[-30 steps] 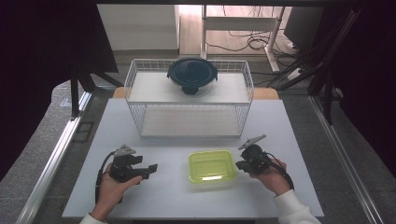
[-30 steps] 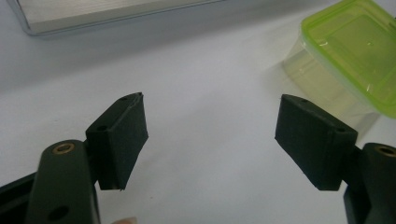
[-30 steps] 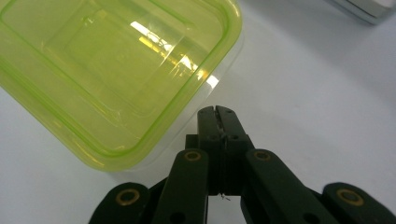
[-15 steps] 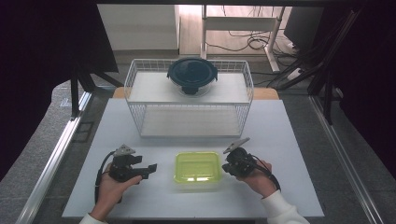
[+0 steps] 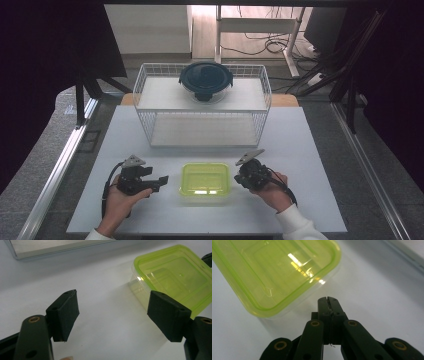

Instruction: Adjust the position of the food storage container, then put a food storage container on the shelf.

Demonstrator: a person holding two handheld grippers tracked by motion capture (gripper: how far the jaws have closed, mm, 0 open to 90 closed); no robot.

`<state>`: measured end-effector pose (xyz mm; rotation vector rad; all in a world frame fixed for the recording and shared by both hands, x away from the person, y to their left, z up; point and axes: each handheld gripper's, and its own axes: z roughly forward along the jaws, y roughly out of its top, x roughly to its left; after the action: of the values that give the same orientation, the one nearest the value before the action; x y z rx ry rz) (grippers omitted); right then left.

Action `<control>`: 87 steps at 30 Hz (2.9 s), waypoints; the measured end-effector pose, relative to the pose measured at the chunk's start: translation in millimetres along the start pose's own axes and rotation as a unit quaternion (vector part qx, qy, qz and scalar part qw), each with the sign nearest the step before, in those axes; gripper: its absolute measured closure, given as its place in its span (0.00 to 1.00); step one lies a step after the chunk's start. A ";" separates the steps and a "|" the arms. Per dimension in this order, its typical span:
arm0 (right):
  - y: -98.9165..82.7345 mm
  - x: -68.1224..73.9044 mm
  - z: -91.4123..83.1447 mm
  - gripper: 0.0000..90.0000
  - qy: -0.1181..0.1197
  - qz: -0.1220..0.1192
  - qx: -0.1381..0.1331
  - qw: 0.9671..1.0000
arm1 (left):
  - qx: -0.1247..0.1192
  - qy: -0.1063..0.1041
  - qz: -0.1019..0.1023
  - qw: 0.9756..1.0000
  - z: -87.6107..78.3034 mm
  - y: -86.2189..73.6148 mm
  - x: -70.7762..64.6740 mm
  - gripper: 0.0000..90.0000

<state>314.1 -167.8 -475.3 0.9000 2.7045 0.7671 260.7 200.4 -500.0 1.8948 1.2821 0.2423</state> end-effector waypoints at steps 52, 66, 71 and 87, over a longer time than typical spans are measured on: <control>-35.5 -18.6 -18.3 0.41 0.098 0.208 -0.165 0.959 | 0.003 -0.095 -0.068 0.993 6.5 13.9 -7.1 0.29; -23.3 -15.1 8.8 0.50 0.137 0.235 -0.143 0.952 | 0.023 -0.167 -0.120 0.978 29.2 18.4 -4.3 0.39; -23.8 -14.7 14.4 0.53 0.137 0.246 -0.140 0.949 | 0.035 -0.186 -0.137 0.972 38.1 15.2 -2.2 0.42; -28.6 -15.5 25.2 0.64 0.175 0.283 -0.128 0.934 | 0.058 -0.227 -0.183 0.955 59.3 5.5 3.5 0.59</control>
<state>320.3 -186.2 -511.5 1.6342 2.5285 1.4773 299.3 172.0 -535.5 1.6359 1.3075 -0.4463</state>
